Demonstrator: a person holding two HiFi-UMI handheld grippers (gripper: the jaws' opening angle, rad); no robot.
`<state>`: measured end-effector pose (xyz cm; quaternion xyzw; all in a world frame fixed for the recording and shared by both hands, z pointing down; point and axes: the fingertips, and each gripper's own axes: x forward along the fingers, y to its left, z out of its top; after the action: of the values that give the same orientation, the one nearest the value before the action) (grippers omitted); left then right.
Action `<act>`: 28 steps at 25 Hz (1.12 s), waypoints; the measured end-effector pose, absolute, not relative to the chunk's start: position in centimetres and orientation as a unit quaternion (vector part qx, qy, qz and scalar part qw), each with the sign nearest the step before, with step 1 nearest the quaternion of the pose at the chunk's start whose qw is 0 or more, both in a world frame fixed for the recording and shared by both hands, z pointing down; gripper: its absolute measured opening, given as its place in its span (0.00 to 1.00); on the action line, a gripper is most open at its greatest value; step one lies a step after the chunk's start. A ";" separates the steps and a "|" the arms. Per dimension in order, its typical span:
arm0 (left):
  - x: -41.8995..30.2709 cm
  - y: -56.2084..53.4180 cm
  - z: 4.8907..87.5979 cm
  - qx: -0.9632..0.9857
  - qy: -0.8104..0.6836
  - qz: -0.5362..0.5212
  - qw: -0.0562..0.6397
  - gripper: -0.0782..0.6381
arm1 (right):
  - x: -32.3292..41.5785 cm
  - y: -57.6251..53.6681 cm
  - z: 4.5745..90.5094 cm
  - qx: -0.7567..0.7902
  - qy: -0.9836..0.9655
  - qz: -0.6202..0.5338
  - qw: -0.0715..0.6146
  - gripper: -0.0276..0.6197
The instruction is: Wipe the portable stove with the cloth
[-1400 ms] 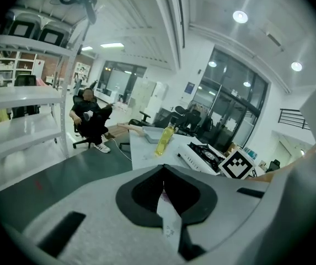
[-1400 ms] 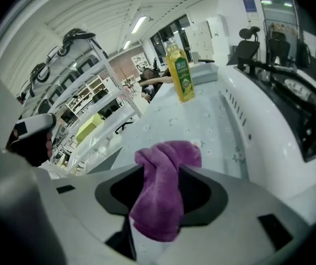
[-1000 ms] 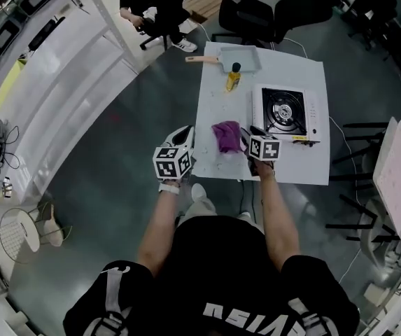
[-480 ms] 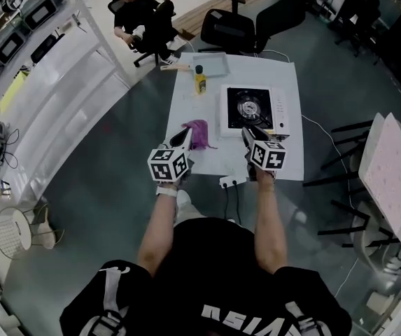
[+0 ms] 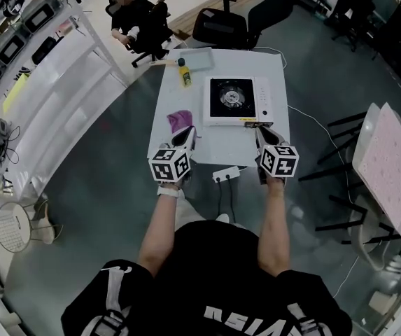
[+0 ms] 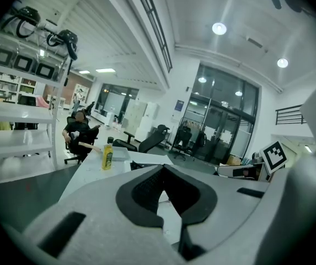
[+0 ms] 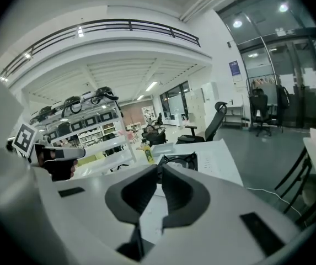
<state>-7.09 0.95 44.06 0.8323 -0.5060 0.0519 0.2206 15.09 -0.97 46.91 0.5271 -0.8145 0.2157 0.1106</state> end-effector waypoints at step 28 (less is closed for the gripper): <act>-3.3 6.8 42.5 0.831 -0.514 0.050 0.205 0.12 | 17.7 4.5 46.5 0.507 -0.831 0.193 0.123 0.06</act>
<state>-3.35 6.79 42.53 0.8312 -0.5143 0.0501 0.2052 17.68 4.49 46.54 0.5070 -0.8309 0.1934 0.1230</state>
